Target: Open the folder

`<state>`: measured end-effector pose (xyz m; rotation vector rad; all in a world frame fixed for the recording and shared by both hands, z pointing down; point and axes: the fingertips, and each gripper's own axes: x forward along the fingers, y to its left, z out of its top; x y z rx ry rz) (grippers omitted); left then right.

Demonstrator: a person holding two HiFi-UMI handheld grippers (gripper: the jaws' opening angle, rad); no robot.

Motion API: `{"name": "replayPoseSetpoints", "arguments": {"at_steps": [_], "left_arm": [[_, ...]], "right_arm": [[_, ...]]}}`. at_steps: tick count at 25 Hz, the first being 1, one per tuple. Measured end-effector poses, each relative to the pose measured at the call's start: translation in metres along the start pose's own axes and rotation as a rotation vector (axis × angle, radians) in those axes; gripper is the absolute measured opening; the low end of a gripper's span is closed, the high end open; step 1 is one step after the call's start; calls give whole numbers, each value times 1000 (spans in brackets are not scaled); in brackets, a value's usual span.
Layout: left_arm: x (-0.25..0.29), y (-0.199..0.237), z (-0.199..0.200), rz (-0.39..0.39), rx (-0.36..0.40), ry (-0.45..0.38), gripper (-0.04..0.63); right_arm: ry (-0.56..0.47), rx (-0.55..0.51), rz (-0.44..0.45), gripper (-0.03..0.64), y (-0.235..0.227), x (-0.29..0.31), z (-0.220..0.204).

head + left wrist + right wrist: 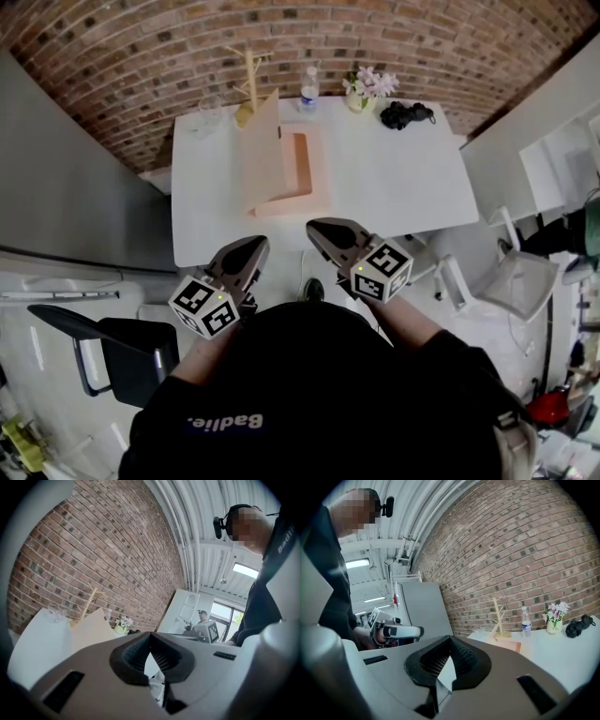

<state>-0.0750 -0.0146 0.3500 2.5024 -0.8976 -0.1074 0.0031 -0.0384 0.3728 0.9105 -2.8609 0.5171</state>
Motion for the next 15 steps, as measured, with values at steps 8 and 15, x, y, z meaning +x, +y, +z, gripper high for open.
{"name": "replayPoseSetpoints", "arguments": {"at_steps": [8, 15], "left_arm": [[-2, -3, 1, 1, 10, -6, 3], [-5, -6, -1, 11, 15, -8, 3]], "right_arm": [[6, -4, 0, 29, 2, -1, 0], [4, -2, -1, 29, 2, -6, -5]]}}
